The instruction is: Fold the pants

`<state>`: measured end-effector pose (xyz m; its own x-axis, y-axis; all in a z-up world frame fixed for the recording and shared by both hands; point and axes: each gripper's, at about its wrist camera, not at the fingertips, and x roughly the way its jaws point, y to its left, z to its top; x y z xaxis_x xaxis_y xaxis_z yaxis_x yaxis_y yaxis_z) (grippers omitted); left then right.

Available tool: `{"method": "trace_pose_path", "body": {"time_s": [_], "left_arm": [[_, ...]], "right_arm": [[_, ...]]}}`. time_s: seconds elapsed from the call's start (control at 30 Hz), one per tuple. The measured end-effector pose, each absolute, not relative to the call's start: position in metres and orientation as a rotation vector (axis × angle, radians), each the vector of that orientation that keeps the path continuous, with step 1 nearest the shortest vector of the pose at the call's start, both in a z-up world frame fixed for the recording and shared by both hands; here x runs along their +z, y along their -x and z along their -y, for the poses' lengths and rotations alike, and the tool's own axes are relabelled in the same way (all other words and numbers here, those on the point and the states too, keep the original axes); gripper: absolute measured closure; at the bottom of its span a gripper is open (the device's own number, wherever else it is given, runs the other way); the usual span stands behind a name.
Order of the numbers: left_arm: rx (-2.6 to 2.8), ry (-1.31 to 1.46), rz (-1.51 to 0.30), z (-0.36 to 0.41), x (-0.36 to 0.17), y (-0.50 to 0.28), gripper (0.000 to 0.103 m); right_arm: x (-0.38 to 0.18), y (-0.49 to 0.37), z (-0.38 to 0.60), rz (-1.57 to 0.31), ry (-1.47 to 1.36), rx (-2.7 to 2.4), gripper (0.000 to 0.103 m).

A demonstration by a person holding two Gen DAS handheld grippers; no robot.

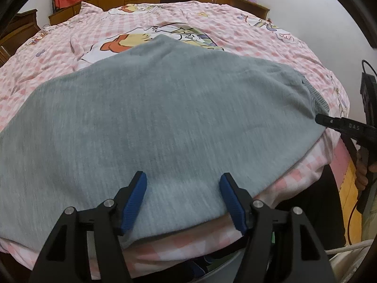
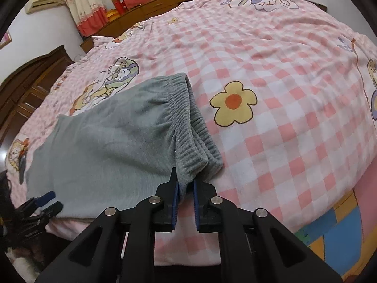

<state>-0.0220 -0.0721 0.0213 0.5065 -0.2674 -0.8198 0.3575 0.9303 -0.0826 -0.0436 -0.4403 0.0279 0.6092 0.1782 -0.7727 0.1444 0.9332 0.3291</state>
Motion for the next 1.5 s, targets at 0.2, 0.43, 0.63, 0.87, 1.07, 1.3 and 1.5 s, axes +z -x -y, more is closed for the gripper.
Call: {"method": "trace_pose_path", "body": {"time_s": [0.2, 0.43, 0.63, 0.87, 1.07, 1.3, 1.5], "left_arm": [[-0.382, -0.082, -0.967, 0.068, 0.028, 0.024, 0.034], [-0.396, -0.051, -0.935, 0.066, 0.049, 0.013, 0.033], [-0.348, -0.114, -0.898, 0.066, 0.056, -0.015, 0.032], [-0.264, -0.143, -0.872, 0.049, 0.041, -0.050, 0.032], [-0.277, -0.103, -0.855, 0.040, 0.034, -0.055, 0.028], [-0.247, -0.092, -0.871, 0.028, 0.045, -0.045, 0.028], [-0.196, -0.022, -0.876, -0.013, 0.057, -0.021, 0.027]], "right_arm": [[0.055, 0.064, 0.443, -0.868, -0.307, -0.074, 0.070], [0.085, 0.033, 0.410, -0.799, -0.245, 0.054, 0.070], [0.059, -0.020, 0.372, -0.848, -0.124, 0.102, 0.070], [0.025, -0.042, 0.373, -0.894, -0.070, 0.074, 0.071], [0.020, -0.044, 0.379, -0.894, -0.098, 0.112, 0.070], [0.020, -0.039, 0.375, -0.847, -0.074, 0.111, 0.068], [0.035, -0.039, 0.365, -0.871, -0.057, 0.055, 0.067]]}}
